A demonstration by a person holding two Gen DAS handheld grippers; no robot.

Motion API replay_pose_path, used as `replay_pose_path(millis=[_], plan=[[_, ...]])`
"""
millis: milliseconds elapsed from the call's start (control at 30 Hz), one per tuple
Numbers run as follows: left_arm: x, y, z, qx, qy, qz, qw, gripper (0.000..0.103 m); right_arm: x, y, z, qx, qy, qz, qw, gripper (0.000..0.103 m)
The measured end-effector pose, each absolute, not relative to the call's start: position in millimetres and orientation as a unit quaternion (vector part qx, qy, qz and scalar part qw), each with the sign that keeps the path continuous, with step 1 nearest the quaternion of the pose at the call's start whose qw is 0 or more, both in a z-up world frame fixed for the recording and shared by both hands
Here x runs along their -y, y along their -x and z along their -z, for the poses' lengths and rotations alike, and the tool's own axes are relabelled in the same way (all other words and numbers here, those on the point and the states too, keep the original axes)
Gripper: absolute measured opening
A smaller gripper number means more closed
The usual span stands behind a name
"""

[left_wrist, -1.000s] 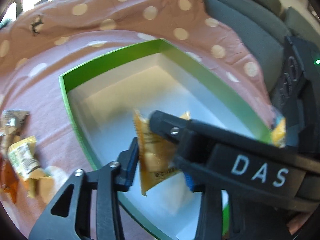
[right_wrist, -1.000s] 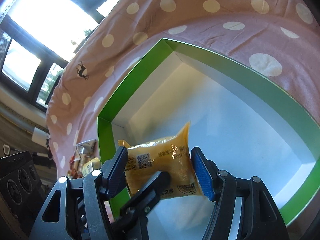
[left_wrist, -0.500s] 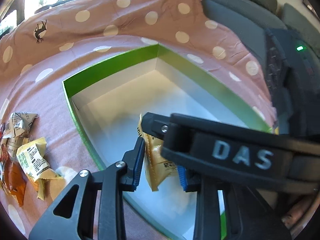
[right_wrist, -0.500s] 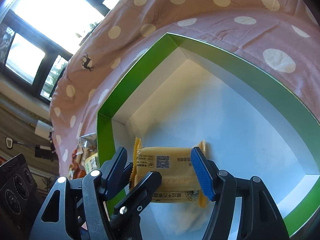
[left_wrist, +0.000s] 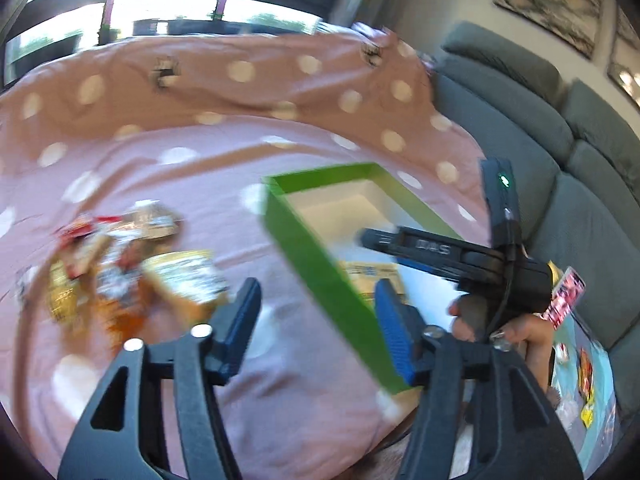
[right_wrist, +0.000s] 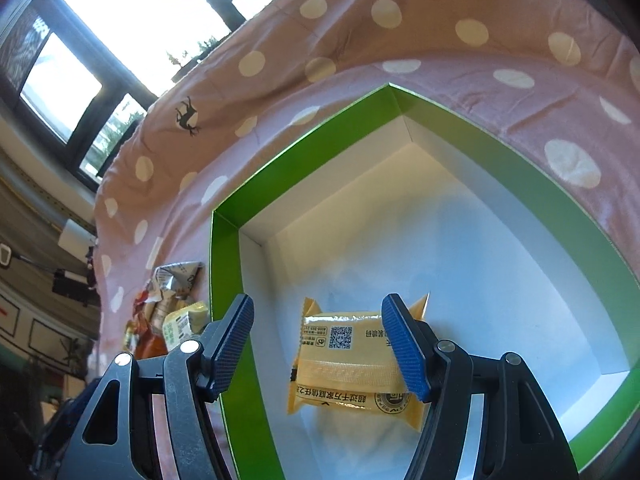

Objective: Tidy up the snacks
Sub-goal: 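Open the right gripper to drop the cake packet into the box, then move the right gripper back and grasp the red candy packet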

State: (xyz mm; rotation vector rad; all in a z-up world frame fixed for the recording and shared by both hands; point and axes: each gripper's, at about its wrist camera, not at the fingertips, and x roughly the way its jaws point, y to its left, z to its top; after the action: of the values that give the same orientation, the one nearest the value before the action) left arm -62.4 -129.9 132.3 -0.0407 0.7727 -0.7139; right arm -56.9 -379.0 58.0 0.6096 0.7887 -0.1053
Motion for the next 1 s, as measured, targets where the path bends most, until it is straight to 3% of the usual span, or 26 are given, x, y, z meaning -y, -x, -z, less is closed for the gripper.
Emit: replay_pose_path(millis=[233, 467, 767, 1000], plan=[[37, 50, -131, -0.359, 0.055, 0.219, 0.906, 0.087, 347, 59, -77, -0.361, -0.231, 0.080, 0.900, 0.078], [-48, 25, -88, -0.371, 0.130, 0.138, 0.909, 0.088, 279, 65, -110, -0.329, -0.174, 0.007, 0.928, 0.096], [-83, 3, -58, -0.415, 0.192, 0.078, 0.886, 0.088, 169, 0, -111, -0.420, -0.180, -0.111, 0.882, 0.097], [-99, 5, -55, -0.424, 0.193, 0.047, 0.884, 0.088, 86, -94, -110, -0.473, -0.086, -0.108, 0.870, 0.097]])
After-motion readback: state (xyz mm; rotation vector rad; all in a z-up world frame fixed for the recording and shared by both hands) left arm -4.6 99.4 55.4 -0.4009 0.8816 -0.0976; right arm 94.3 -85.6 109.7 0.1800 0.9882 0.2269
